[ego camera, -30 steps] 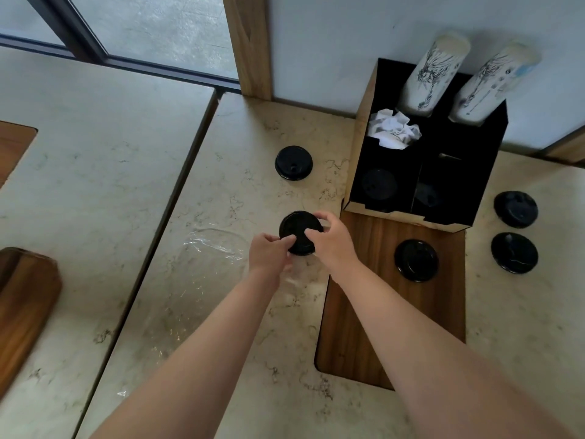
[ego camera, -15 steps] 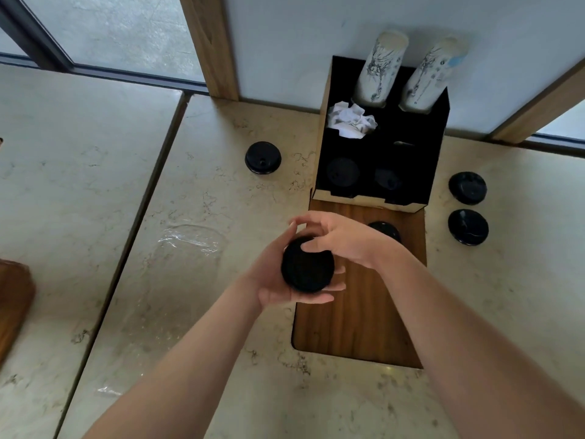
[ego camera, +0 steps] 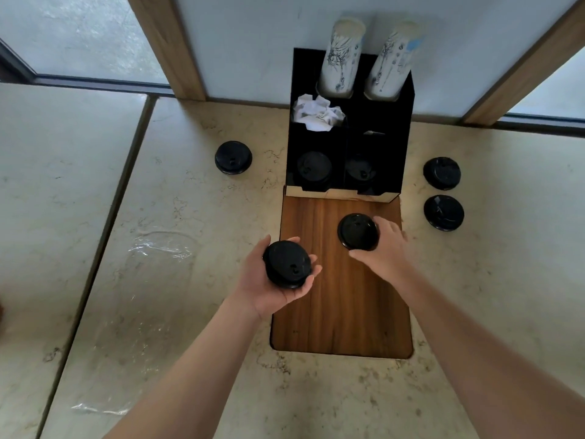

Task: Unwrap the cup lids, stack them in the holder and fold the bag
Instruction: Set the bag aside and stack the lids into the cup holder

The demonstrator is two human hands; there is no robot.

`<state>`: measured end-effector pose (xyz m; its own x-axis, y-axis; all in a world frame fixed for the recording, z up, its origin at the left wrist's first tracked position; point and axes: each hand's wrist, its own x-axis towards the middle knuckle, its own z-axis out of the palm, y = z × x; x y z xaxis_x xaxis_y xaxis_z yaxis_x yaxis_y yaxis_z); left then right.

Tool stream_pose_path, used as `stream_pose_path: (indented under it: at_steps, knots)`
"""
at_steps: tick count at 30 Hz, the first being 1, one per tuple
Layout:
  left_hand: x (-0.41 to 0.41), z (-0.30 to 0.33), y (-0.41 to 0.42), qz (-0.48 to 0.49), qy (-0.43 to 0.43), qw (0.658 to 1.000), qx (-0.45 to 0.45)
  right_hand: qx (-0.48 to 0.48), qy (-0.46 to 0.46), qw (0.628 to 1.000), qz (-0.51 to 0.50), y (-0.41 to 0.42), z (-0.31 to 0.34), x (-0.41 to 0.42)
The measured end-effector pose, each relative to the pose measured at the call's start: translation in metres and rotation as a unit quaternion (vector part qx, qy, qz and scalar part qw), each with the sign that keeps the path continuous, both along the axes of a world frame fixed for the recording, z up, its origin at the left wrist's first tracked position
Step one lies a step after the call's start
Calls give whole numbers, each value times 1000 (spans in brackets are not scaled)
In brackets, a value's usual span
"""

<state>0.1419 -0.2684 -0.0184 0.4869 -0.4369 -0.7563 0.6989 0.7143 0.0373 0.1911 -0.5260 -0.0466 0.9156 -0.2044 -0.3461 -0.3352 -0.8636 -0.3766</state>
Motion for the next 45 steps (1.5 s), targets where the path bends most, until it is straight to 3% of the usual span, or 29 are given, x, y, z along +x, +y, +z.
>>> stream_pose_path:
  at_steps: [9,14,17,19,22,24,27,31,33,38,41,45]
  knots:
    - [22,3,-20,-7,25,998,51,-64,-15,997,44,18,-9,11]
    - [23,3,-21,-68,16,994,85,129,-22,991,35,25,19,3]
    - [13,11,-20,-135,-3,991,23,209,-25,968,138,31,51,-14]
    - [6,18,-21,-149,-23,988,-41,232,-2,947,223,35,69,-26]
    - [-3,26,-25,-147,-59,985,-65,254,51,921,293,36,86,-35]
    - [-10,32,-30,-127,-77,988,-46,255,70,921,287,35,93,-38]
    - [-15,39,-36,-77,-86,993,34,205,55,956,203,41,105,-49]
    - [-23,48,-46,-84,-174,970,149,185,58,969,156,64,116,-67]
    - [-28,53,-50,-79,-172,971,147,182,52,971,143,70,122,-70]
    - [-34,57,-47,-40,-70,991,103,185,45,967,171,67,133,-72]
    - [-38,58,-50,-69,-87,987,112,168,50,966,190,62,134,-76]
    - [-39,59,-55,-53,-64,993,85,227,60,956,177,49,134,-80]
